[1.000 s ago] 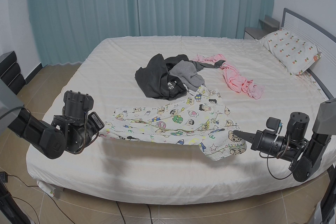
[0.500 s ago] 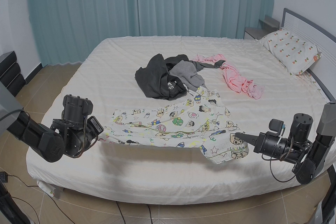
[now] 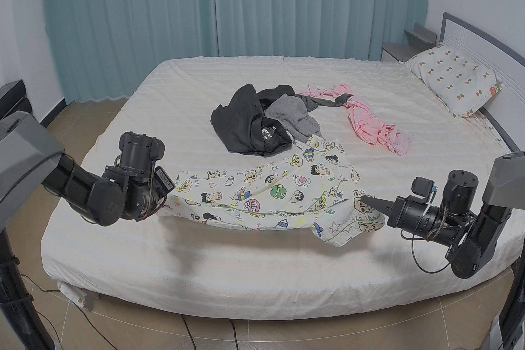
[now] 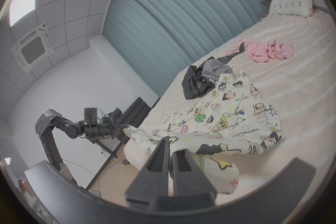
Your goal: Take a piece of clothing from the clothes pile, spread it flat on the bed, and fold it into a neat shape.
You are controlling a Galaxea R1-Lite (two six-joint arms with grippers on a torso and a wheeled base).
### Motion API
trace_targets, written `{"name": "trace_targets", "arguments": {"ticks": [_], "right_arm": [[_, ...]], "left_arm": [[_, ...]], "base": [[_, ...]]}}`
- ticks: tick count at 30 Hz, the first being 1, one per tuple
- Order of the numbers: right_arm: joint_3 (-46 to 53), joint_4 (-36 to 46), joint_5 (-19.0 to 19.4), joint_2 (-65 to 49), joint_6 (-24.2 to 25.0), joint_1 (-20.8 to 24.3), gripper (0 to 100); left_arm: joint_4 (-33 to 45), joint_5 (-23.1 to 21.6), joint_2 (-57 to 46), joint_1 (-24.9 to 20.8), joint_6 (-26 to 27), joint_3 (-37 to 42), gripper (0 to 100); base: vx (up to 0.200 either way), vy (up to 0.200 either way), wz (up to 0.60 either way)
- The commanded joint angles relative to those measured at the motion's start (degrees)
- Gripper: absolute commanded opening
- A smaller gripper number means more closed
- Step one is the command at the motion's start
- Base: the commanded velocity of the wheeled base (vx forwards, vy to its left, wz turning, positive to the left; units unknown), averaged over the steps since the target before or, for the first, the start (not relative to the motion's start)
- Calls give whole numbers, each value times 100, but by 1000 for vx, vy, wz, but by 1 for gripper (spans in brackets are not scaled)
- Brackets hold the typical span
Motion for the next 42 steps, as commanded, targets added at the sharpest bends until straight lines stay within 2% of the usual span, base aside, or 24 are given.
{"name": "trace_targets", "arguments": {"ticks": [1,2,8,10,16,20,28,32,33,40,41,42], "right_arm": [[-549,-58,-113,662,-2,0,0],[-549,-58,-113,662,-2,0,0],[-1173,223,-166,935,-2,-88,0],[-1235,267,-183,943,-2,-88,0],[-1964,873,-377,1040,16,-194,0],[-2219,979,-509,1181,147,-202,0],[-2412,988,-623,1515,288,-202,0],[-2448,988,-632,1594,288,-202,0],[-2448,997,-632,1611,288,-211,0],[-2456,988,-632,1831,288,-202,0],[-2483,997,-623,1893,288,-229,100],[-2492,997,-632,1901,288,-238,100]], "left_arm": [[434,-6,797,93,5,-876,0],[434,-6,797,93,5,-876,0],[1014,3,1483,181,-4,-2018,0],[1067,-6,1544,199,-13,-2124,0],[1700,-6,2283,251,-13,-3389,0],[1946,-15,2696,260,-48,-4005,0],[1990,-94,3355,243,-48,-4857,0],[1990,-103,3416,234,-57,-5015,0],[1990,-103,3416,234,-57,-5015,100],[1955,-112,3478,208,-48,-5051,100],[1955,-112,3496,225,-48,-5051,100],[1955,-112,3496,234,-57,-5051,100]], "base": [[0,0,0],[0,0,0],[0,0,0],[0,0,0],[0,0,0],[0,0,0],[0,0,0],[0,0,0],[0,0,0],[0,0,0],[0,0,0],[0,0,0]]}}
